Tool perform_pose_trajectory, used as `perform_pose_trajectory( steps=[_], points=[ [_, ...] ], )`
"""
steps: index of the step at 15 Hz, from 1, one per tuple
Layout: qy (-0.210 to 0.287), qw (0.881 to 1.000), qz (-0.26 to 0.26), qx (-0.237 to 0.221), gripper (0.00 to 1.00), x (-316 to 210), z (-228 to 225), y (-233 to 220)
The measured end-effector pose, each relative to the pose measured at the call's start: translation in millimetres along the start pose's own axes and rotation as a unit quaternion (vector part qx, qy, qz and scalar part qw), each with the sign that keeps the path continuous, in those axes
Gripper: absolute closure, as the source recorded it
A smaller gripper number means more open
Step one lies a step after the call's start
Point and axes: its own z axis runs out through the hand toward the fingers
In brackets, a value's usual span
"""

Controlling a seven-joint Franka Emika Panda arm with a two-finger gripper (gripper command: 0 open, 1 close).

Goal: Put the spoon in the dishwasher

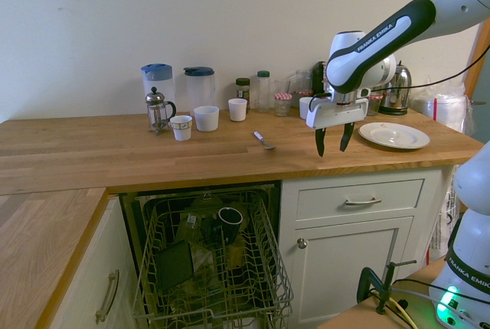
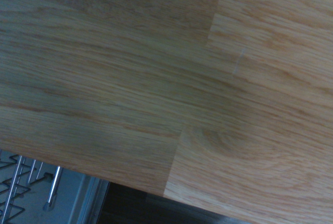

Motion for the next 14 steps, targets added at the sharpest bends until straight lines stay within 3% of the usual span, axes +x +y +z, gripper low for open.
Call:
perform_pose_trajectory(
  steps=[6,14],
  points=[
    [-0.001,0.999,0.033,0.027,0.00,11.0,-18.2,-24.3],
    [0.035,0.995,0.078,0.056,0.00,37.7,-31.2,-149.7]
  ],
)
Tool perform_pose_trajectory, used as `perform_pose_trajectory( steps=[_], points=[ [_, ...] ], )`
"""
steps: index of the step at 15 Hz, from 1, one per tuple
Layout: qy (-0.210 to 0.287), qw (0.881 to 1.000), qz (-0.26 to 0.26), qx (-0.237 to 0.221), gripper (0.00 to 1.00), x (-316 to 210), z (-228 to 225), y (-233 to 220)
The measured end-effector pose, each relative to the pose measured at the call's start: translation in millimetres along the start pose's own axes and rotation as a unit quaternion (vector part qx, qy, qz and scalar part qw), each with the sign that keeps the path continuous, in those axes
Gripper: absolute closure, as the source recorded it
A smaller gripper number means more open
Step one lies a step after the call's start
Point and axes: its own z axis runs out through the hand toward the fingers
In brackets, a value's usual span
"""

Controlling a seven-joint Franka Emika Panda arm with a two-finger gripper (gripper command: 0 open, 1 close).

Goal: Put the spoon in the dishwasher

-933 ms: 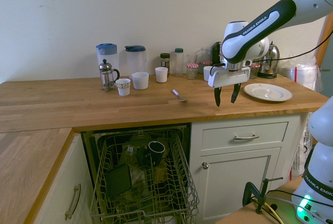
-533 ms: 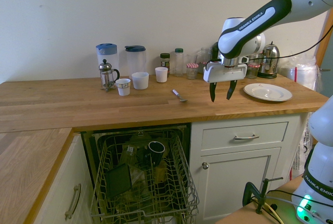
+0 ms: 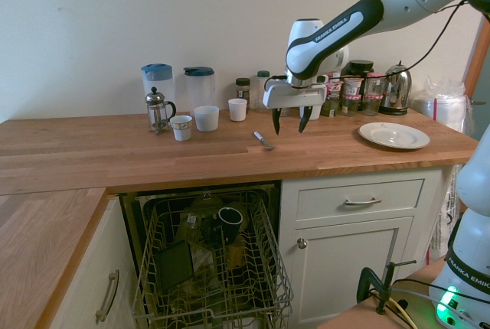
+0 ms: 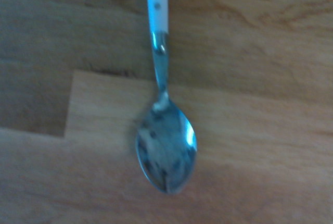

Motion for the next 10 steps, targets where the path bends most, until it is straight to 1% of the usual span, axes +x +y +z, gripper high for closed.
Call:
perform_pose_trajectory(
  steps=[2,5,8,10],
  points=[
    [0.004,1.000,0.017,0.002,0.00,7.7,11.4,-25.8],
    [-0.001,0.999,0.032,-0.003,0.00,21.7,41.2,-51.1],
    [-0.009,0.999,0.039,-0.011,0.00,25.5,67.3,-63.0],
    [-0.012,0.999,0.040,-0.014,0.00,23.8,74.7,-65.0]
  ],
)
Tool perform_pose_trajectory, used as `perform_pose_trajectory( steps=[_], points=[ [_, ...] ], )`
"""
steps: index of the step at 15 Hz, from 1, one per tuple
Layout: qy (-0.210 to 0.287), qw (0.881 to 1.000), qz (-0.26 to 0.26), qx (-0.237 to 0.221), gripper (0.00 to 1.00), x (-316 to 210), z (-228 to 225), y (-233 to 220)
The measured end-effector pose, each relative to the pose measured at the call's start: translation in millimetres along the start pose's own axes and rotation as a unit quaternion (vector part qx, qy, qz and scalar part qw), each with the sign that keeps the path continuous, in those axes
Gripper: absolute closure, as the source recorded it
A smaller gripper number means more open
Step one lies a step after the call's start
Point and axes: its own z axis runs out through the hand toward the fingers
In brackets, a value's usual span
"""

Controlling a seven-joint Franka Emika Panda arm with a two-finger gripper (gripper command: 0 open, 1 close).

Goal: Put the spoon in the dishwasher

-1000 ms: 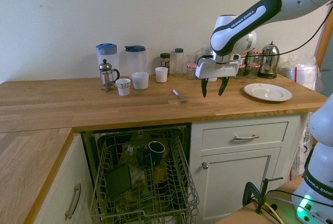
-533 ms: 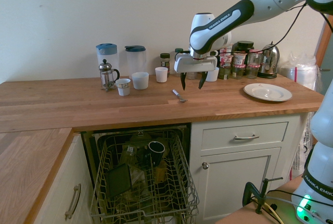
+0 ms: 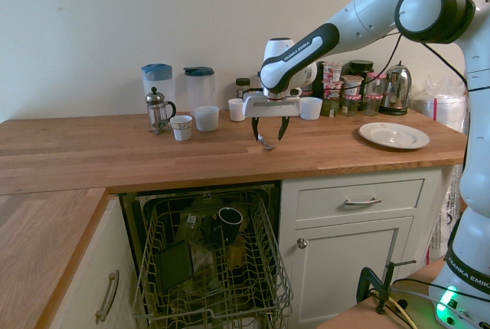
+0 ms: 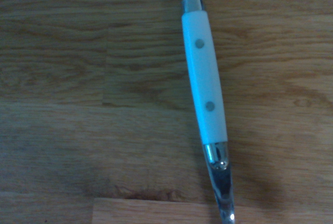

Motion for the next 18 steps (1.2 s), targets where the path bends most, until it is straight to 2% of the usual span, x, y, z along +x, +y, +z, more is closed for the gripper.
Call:
perform_pose_trajectory(
  steps=[6,7,18],
  points=[
    [-0.006,1.000,0.003,-0.008,0.00,-4.1,14.3,-0.5],
    [-0.006,1.000,0.004,-0.008,1.00,-2.7,14.9,-0.7],
    [0.000,1.000,0.030,-0.001,1.00,-2.4,16.8,-7.7]
  ],
)
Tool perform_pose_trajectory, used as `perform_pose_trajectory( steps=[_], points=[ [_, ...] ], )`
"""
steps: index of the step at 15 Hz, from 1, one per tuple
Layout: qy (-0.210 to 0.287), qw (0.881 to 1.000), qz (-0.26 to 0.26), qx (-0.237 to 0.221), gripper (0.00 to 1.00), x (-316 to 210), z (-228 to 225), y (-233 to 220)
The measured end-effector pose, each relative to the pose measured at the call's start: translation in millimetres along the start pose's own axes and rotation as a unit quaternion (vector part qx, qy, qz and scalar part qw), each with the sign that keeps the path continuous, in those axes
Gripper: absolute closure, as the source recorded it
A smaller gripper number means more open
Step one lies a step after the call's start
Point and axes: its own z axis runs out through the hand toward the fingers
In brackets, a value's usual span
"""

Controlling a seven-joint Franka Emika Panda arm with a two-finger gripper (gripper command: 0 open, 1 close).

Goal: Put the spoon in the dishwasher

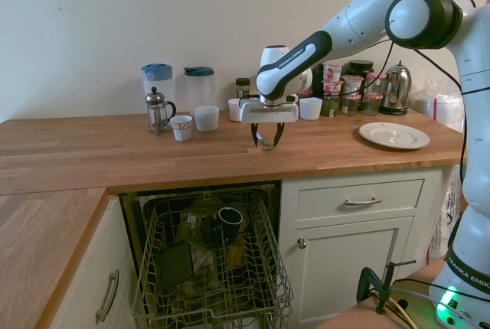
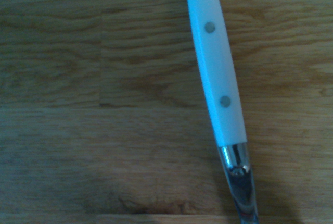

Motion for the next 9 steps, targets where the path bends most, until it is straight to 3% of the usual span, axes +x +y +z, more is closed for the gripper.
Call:
perform_pose_trajectory(
  steps=[9],
  points=[
    [0.002,1.000,0.015,0.006,1.00,4.3,2.2,-6.9]
  ],
)
